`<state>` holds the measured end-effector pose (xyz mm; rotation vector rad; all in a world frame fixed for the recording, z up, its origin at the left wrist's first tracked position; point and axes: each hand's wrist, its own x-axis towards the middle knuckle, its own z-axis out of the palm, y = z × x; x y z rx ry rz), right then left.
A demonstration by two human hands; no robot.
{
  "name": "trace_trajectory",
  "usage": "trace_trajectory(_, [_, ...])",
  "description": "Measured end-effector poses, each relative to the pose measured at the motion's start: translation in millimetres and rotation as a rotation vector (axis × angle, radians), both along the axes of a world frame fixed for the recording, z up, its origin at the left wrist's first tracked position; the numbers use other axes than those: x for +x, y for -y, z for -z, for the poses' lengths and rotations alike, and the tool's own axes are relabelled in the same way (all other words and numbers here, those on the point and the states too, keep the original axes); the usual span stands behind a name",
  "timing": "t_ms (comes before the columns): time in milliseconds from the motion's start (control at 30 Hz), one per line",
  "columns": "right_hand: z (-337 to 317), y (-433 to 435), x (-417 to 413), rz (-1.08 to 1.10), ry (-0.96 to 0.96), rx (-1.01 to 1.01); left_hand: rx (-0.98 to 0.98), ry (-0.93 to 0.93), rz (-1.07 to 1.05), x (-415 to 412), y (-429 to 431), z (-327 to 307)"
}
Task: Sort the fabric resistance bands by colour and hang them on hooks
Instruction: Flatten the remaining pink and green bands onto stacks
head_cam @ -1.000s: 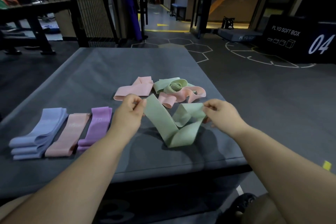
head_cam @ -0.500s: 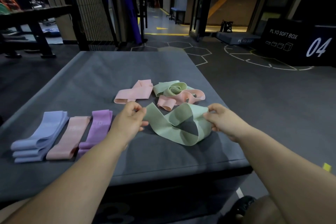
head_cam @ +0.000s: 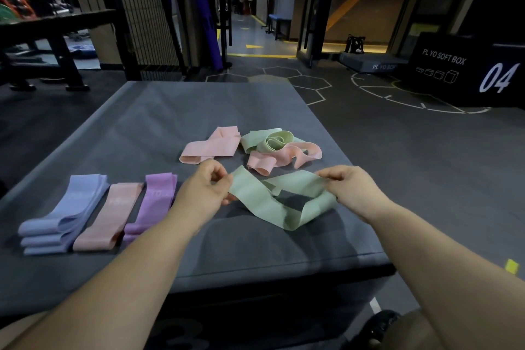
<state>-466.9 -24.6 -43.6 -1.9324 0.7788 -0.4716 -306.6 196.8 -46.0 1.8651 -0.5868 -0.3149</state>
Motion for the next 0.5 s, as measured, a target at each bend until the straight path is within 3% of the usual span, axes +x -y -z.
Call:
trace_trajectory(200, [3.0,8.7,1.4,0.115,-0.047,0.008,0.203,0.171,-0.006,0.8,-3.1,1.2])
trace_trajectory(500, [0.1,12.3,-2.7,0.205,-0.039,-0.079,0.249,0.203,-0.051,-1.3,-3.8,-4.0])
